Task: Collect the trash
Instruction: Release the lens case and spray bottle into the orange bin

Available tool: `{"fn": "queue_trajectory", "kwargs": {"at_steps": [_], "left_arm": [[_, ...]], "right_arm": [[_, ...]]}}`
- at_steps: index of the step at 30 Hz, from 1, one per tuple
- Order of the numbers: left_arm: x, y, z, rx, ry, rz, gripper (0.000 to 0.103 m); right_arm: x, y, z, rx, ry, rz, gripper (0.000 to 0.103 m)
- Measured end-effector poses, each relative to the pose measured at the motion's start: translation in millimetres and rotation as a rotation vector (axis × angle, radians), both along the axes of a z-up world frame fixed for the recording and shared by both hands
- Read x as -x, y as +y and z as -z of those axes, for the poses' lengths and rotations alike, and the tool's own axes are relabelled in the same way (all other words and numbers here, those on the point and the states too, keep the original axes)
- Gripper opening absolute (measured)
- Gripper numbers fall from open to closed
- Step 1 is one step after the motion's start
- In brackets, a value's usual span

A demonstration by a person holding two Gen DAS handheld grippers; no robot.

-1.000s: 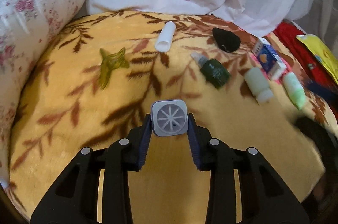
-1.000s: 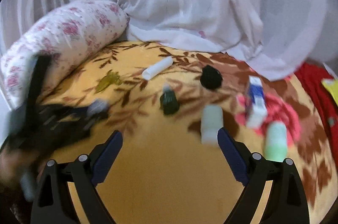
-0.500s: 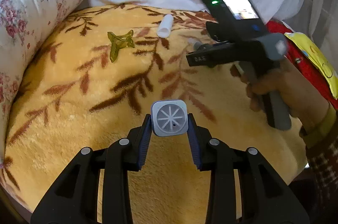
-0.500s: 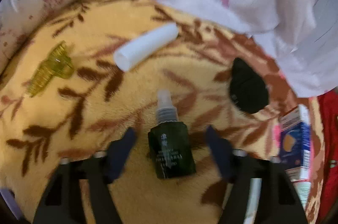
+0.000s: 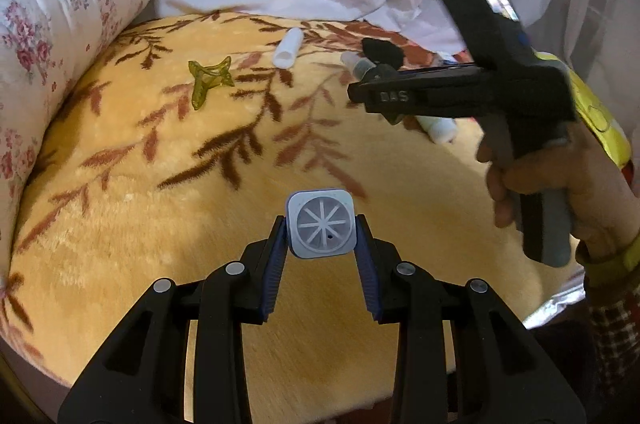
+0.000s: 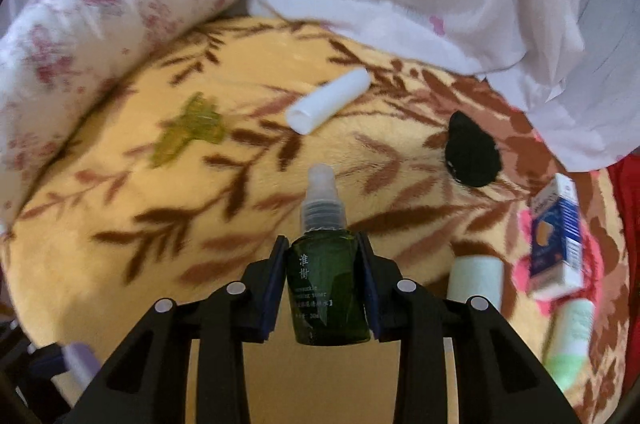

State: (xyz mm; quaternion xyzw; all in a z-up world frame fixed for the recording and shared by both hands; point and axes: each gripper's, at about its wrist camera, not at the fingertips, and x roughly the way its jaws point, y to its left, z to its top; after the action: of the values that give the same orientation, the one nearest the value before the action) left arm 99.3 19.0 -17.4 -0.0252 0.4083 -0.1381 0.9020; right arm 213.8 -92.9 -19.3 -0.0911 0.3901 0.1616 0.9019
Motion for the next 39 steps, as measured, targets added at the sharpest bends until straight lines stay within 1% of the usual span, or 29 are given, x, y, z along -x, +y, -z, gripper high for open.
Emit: {"fn": "queue_trajectory", "kwargs": {"at_steps": [3, 5, 7, 9, 10, 12, 15, 18, 20, 22, 26, 27, 28, 29, 30, 31, 33, 39], "left_arm": [[20.7, -2.5, -6.2, 0.006, -0.002, 0.023, 0.033], [40.6, -3.3, -8.8, 0.011, -0.001, 0.039, 0.033], [58.5, -5.4, -7.6, 0.012, 0.011, 0.063, 0.033], [77.1, -8.6, -2.9, -0.004, 0.034, 0.099, 0.033], [85.2, -10.8, 0.6, -0.014, 0.047, 0.117, 0.033], [103.1, -14.5, 10.4, -0.027, 0.088, 0.159, 0.033], [127.3, -21.0, 28.8, -0.043, 0.161, 0.225, 0.033], [146.9, -29.0, 52.5, -0.067, 0.250, 0.295, 0.033], [155.4, -31.0, 63.0, -0.084, 0.282, 0.317, 0.033], [163.0, -32.4, 76.1, -0.100, 0.326, 0.337, 0.033], [169.2, -31.6, 86.3, -0.115, 0.362, 0.343, 0.033], [169.8, -30.7, 88.0, -0.115, 0.370, 0.340, 0.036], [170.0, -30.0, 88.6, -0.117, 0.375, 0.338, 0.042], [170.0, -28.8, 88.5, -0.120, 0.376, 0.330, 0.047], [169.5, -27.9, 87.8, -0.125, 0.373, 0.323, 0.057], [168.7, -26.4, 86.3, -0.132, 0.365, 0.312, 0.063], [166.3, -22.7, 82.8, -0.128, 0.350, 0.297, 0.064], [157.7, -16.2, 75.6, -0.114, 0.331, 0.261, 0.064]], "right_arm": [[41.3, -9.7, -11.6, -0.038, -0.018, -0.017, 0.034], [79.7, -20.1, -15.5, -0.070, -0.025, -0.027, 0.034], [113.2, -29.3, -14.0, -0.100, -0.020, -0.035, 0.034], [153.8, -39.9, -5.9, -0.124, 0.002, -0.045, 0.034], [166.9, -42.3, -1.3, -0.127, 0.014, -0.050, 0.034], [195.1, -47.6, 14.0, -0.135, 0.061, -0.067, 0.034], [233.3, -52.2, 51.3, -0.137, 0.181, -0.084, 0.034], [256.2, -50.9, 87.0, -0.128, 0.285, -0.088, 0.034], [265.0, -50.4, 108.4, -0.135, 0.347, -0.088, 0.034], [271.1, -47.6, 124.8, -0.121, 0.388, -0.091, 0.034], [280.1, -36.9, 139.6, -0.065, 0.414, -0.123, 0.036], [280.2, -34.9, 140.9, -0.058, 0.418, -0.124, 0.041], [280.7, -33.3, 140.8, -0.048, 0.414, -0.121, 0.058], [281.4, -32.4, 138.9, -0.038, 0.396, -0.118, 0.065], [281.0, -32.1, 137.3, -0.025, 0.387, -0.116, 0.066], [280.1, -32.7, 136.3, -0.020, 0.383, -0.111, 0.067], [276.7, -38.8, 132.8, -0.027, 0.371, -0.084, 0.071], [271.6, -63.2, 117.4, -0.066, 0.325, -0.021, 0.072]]}}
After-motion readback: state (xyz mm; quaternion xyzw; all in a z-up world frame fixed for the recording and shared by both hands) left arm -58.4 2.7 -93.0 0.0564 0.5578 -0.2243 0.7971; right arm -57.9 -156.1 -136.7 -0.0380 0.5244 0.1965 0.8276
